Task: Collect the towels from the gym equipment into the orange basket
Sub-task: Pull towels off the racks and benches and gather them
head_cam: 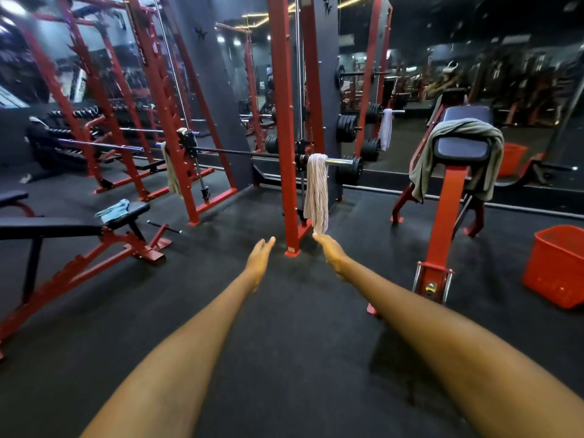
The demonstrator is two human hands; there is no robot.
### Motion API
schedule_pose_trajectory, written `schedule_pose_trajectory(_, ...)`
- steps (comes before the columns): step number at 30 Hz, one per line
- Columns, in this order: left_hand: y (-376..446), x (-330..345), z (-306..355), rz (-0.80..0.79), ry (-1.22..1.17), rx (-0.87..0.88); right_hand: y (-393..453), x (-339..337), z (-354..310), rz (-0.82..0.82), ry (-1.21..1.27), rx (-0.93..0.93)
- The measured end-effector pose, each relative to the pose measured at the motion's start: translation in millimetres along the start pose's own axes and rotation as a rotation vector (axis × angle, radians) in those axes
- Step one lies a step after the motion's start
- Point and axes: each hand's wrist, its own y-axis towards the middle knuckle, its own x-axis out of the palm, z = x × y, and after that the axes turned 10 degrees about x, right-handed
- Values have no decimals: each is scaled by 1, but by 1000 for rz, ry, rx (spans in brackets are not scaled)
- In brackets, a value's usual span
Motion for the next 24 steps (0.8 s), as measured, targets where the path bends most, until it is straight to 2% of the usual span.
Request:
schedule_pose_trajectory(8, 195, 36, 0, 39, 2, -18, 196, -41, -69, 15, -75, -9)
schedule_pose_trajectory(15, 337, 73, -22, 85, 21, -36, 349, -63, -100, 24, -57, 19)
schedule_pose_trajectory(24, 544, 132, -41, -23, 20, -32, 542, -86, -151, 55, -37, 28)
